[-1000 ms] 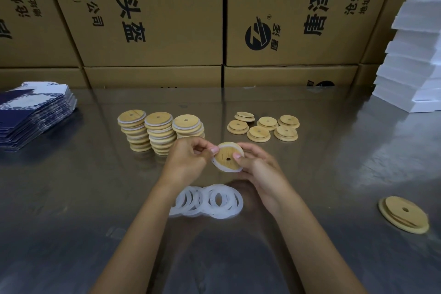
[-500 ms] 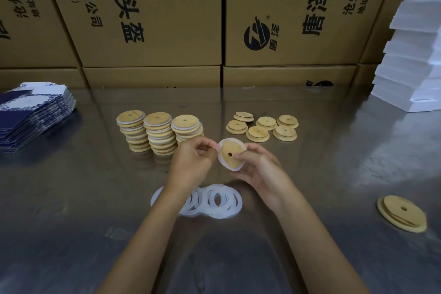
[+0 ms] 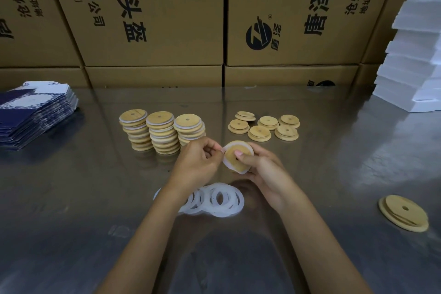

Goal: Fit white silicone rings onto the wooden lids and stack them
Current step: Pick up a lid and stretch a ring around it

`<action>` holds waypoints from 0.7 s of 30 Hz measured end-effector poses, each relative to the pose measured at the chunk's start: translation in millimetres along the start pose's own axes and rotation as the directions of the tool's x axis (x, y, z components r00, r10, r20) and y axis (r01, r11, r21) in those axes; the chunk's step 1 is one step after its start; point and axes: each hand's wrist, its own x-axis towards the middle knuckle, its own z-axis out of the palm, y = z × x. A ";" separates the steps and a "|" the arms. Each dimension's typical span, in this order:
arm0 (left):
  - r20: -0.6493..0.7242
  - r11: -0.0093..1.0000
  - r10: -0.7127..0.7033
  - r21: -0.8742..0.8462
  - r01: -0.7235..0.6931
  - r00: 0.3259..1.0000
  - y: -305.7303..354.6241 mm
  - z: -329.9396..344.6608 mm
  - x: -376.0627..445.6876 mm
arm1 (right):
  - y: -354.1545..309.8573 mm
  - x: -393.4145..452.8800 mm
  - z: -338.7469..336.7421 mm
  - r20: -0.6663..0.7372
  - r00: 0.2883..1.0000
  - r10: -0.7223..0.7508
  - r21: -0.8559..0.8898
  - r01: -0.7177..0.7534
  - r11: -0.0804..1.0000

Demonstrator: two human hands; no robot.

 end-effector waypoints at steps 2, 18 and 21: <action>0.029 0.998 0.020 0.054 -0.022 0.999 1.2 0.2 -1.8 | 0.2 1.0 -3.8 0.009 1.000 0.017 0.040 -0.017 0.999; 0.024 0.991 -0.094 -0.092 0.096 0.995 6.5 4.8 -3.9 | 1.9 5.0 -2.1 0.007 1.000 0.023 0.275 -0.024 0.961; -0.056 1.000 -0.004 0.001 0.004 0.998 6.8 6.8 -5.7 | 1.6 3.8 1.4 -0.057 0.998 0.035 0.184 -0.024 0.983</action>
